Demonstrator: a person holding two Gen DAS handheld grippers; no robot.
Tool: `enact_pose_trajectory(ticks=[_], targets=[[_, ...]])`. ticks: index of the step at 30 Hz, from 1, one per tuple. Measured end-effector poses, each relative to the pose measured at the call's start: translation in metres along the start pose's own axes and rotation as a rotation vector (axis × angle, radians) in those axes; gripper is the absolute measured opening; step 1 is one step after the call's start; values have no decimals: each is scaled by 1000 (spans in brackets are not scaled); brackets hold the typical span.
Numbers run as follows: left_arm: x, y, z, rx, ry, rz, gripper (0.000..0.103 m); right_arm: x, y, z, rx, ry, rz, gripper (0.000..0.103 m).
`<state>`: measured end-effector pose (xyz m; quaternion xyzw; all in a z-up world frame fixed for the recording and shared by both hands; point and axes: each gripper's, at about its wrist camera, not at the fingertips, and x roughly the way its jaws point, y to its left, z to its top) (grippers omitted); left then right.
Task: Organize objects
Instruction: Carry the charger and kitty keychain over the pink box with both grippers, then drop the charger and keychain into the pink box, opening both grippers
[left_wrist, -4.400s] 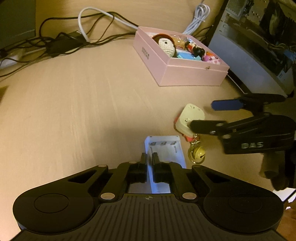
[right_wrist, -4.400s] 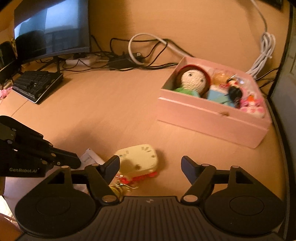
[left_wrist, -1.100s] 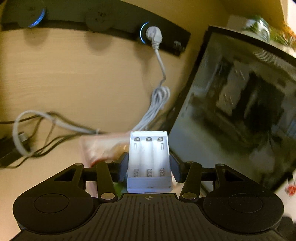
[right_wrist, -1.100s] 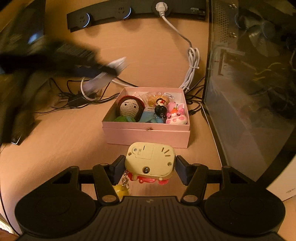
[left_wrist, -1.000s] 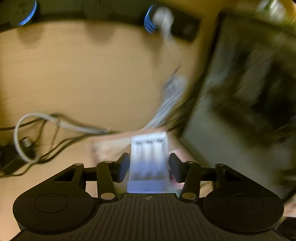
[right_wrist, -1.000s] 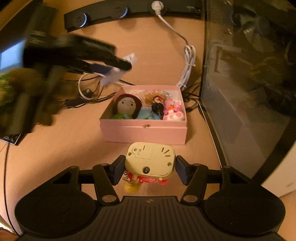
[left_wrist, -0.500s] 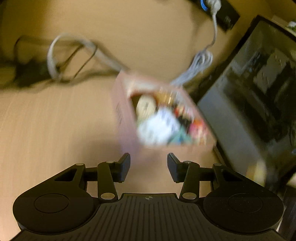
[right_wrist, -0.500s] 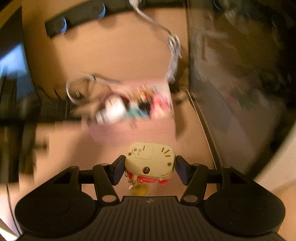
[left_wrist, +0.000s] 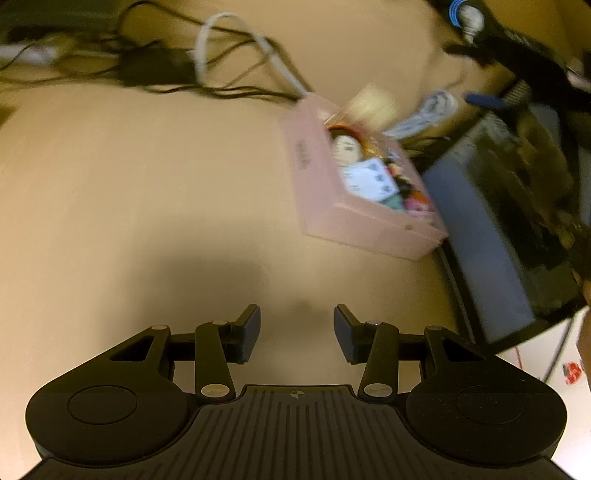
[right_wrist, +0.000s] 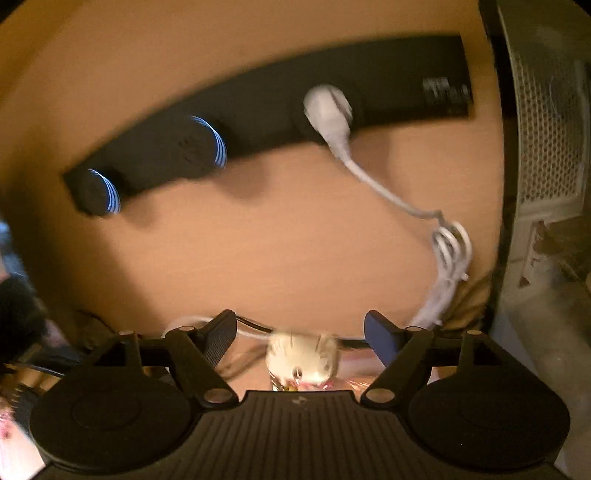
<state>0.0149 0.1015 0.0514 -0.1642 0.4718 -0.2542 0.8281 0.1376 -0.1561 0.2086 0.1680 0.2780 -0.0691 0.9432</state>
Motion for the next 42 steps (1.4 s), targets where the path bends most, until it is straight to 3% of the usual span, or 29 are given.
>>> enact_pose_trajectory(ticks=[3,7,13,18,20,24,27,30,37,42], targets=[[2,12,0,-40,4,28,48,-8,-15,-22,-9,15,-16,77],[7,9,15,-36,-18,39,48,-21,-30,-67,-117,57,-94,77],[33,-27,78,38,-129,25,48,-21,-45,-130,-230,149,-190,77],[87,-60,117,137,-59,120,48,-14,-46,-164,-377,161,-244,77],[108,-66,121,179,-25,183,49,-8,-48,-170,-396,161,-257,77],[117,-60,126,151,-38,285,78,9,-55,-172,-368,157,-270,77],[110,-55,122,171,-66,352,90,17,-58,-173,-317,169,-203,76],[104,-37,123,127,-92,416,103,27,-45,-175,-330,151,-182,76],[115,4,156,151,-100,439,103,52,-13,-159,-299,163,-111,75],[116,12,163,181,-99,423,103,57,4,-161,-345,156,-141,77]])
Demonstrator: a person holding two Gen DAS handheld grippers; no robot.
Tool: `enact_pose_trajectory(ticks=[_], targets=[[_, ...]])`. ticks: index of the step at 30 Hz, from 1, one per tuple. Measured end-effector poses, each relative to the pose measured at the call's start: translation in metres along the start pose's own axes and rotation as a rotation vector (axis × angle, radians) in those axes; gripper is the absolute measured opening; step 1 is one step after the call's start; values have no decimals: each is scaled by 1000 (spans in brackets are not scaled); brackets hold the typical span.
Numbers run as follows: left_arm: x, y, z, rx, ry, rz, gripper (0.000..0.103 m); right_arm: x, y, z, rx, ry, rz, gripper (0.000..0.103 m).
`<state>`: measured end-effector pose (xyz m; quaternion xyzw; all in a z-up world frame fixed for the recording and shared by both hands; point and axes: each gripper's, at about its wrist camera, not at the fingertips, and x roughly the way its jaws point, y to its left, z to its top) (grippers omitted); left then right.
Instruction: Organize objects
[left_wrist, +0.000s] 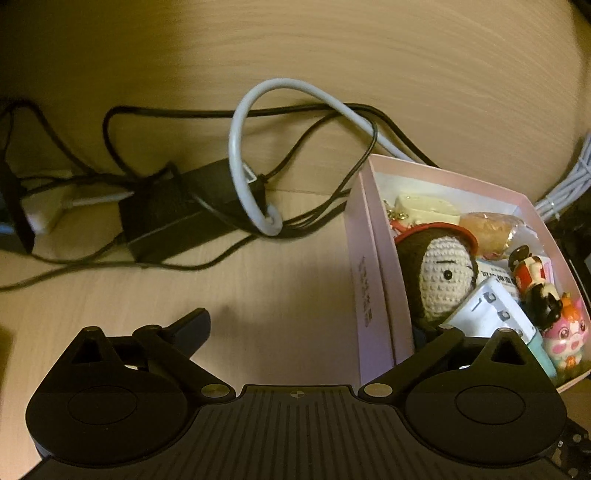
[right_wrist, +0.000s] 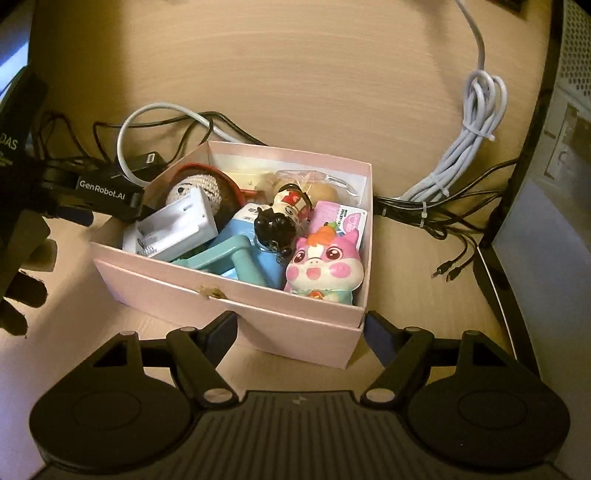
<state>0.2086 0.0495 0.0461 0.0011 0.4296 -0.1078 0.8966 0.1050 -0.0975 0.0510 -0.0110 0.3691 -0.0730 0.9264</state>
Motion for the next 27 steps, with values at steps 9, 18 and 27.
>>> enact_pose_trajectory(ticks=[9,18,27], targets=[[-43,-3,-8,0,-81,0,103,-10,1,-6,12,13,-35,83],[-130,-1,-111,37,-76,-129,103,-65,22,-60,115,68,-19,102],[-147,-22,-199,97,6,-42,103,-91,41,-114,127,140,-43,103]])
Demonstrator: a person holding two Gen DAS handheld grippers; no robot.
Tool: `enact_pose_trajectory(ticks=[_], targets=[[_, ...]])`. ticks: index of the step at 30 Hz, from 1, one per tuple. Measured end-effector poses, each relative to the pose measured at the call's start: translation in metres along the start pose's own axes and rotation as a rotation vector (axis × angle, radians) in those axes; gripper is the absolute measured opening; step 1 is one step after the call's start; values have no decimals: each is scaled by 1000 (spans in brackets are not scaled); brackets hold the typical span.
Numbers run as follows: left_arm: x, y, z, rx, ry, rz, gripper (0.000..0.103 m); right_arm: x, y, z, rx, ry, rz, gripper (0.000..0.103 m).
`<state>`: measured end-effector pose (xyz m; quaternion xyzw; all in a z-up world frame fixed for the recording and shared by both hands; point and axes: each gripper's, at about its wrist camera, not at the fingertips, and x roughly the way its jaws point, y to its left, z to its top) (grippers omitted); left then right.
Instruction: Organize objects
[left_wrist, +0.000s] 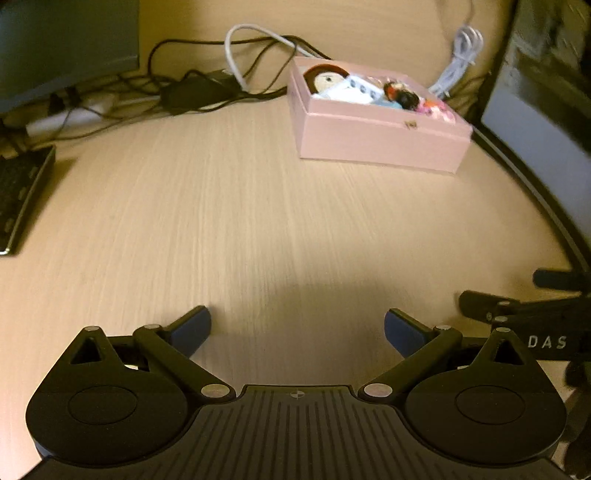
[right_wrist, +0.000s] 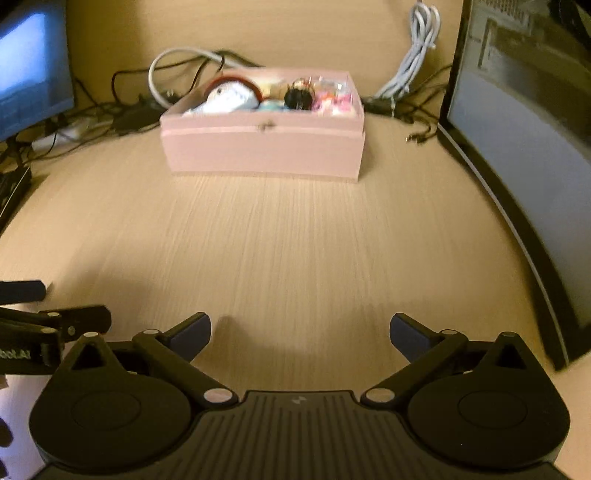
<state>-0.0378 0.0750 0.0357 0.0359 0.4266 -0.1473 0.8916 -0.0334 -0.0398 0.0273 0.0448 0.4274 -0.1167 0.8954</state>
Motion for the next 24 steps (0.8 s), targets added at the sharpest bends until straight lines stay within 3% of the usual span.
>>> enact_pose_trajectory(ticks=[3,6,10,21,24], targets=[[1,-15,-9,32,-42,78,103,-1,-4,-10,-9,-24,-13,103],[1,-22,-14,-11,-97,120,103,-2,-12,-14,-27,-48,22,103],[10,-28,-11,-11,-153,123,103,6,-24,-8,-26,-58,59,103],[24,-31,0,-37,-174,151,103,24,-31,-4,19,-192,22,103],[24,-31,0,-41,-181,153,103,25,-32,-3,18,-192,24,103]])
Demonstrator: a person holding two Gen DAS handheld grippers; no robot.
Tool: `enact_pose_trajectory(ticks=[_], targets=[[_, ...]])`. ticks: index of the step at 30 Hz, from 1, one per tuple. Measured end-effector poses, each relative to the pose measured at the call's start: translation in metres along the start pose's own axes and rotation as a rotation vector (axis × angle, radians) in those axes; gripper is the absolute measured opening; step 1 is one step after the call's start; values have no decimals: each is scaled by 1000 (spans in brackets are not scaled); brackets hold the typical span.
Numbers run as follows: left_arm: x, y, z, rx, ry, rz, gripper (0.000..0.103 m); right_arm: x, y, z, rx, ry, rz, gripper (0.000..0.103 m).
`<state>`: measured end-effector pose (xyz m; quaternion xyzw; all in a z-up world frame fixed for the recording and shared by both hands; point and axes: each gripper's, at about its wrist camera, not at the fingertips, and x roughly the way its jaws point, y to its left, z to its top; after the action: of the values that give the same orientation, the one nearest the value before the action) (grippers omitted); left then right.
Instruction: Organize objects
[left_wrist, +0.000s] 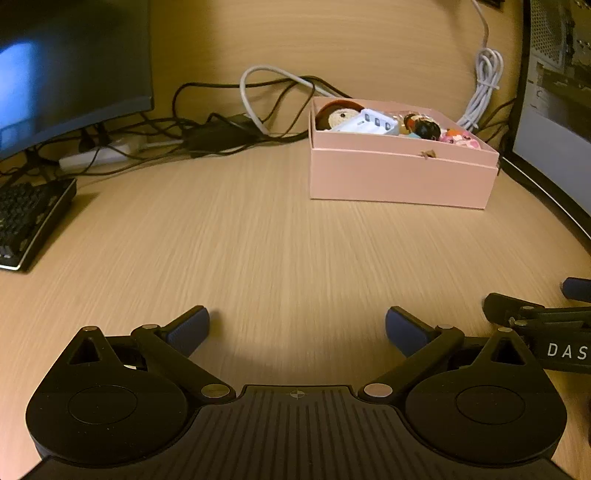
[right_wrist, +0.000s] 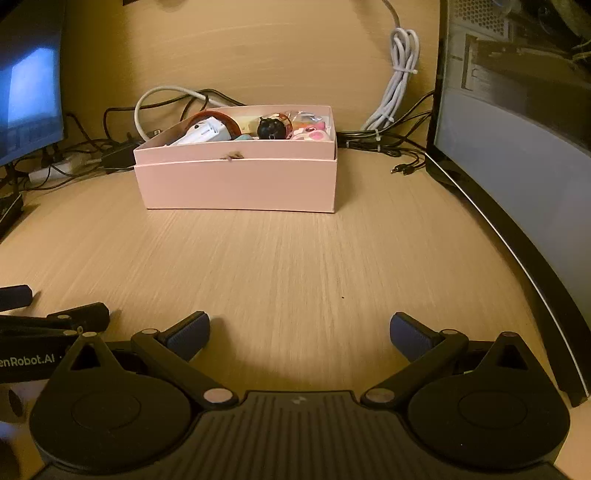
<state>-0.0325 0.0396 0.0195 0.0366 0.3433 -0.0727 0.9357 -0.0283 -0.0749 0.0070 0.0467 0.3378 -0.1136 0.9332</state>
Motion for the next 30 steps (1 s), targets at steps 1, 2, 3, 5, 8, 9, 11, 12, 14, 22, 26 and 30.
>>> enact_pose_trajectory(ticks=[1,2,3,5,8,9,11,12,14,22,26,30], targets=[[0,0,0,-1,-1,0,103,0,0,0,0,0,0,103],[0,0,0,-2,-2,1,103,0,0,0,0,0,0,103],[1,0,0,-3,-3,2,103,0,0,0,0,0,-1,103],[1,0,1,-5,-4,4,103,0,0,-1,0,0,-1,103],[2,1,2,-3,-4,0,103,0,0,-1,1,0,-1,103],[2,1,2,-4,-4,-1,103,0,0,-1,1,0,-1,103],[2,1,2,-3,-5,-1,103,0,0,-1,0,0,0,103],[2,2,2,-3,-4,-1,103,0,0,-1,0,0,-1,103],[2,1,2,-3,-4,-1,103,0,0,-1,0,-1,-1,103],[2,1,1,-2,-5,-2,103,0,0,-1,1,-1,-1,103],[2,1,1,-3,-5,-1,103,0,0,-1,1,-1,-1,103],[2,1,1,-3,-5,-1,103,0,0,-1,1,-1,-1,103]])
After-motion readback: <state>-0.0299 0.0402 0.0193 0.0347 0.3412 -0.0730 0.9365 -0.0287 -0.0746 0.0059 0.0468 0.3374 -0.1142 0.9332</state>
